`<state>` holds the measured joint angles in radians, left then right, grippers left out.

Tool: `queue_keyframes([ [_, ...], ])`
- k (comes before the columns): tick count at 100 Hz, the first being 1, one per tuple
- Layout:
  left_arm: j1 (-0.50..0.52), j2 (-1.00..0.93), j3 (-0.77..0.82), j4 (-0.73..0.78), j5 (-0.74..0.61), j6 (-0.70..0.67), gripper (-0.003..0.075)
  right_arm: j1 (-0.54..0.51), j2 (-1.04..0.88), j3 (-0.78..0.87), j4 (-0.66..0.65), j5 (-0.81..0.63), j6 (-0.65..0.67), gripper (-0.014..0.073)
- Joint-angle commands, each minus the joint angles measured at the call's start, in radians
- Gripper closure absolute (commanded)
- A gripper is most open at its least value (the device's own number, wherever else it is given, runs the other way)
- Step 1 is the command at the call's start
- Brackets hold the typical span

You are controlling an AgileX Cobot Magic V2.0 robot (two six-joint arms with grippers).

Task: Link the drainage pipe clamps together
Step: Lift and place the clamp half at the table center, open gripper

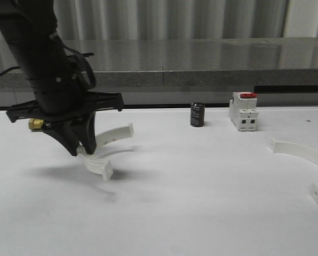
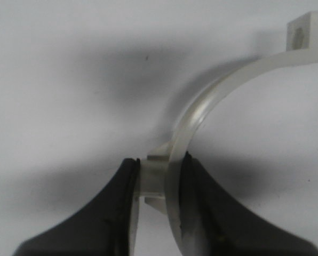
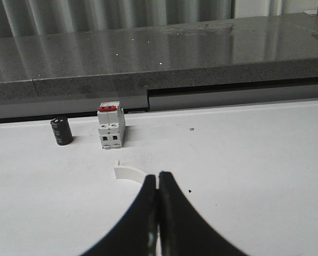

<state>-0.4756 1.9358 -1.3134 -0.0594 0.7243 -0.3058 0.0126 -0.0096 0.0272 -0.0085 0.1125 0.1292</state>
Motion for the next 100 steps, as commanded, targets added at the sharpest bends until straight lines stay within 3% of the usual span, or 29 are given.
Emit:
queue_keyframes([
  [1, -0.020, -0.027, -0.052, -0.002, -0.012, -0.023, 0.0741, -0.004, -0.020, -0.017, -0.007, -0.079, -0.008, 0.0661],
  [81, -0.031, 0.042, -0.061, 0.022, 0.014, -0.087, 0.0733, -0.004, -0.020, -0.017, -0.007, -0.079, -0.008, 0.0661],
  [88, -0.031, 0.042, -0.061, 0.022, 0.021, -0.087, 0.0692, -0.004, -0.020, -0.017, -0.007, -0.079, -0.008, 0.0661],
  [100, -0.031, 0.042, -0.061, 0.022, 0.027, -0.080, 0.0519, -0.004, -0.020, -0.017, -0.007, -0.079, -0.008, 0.0661],
])
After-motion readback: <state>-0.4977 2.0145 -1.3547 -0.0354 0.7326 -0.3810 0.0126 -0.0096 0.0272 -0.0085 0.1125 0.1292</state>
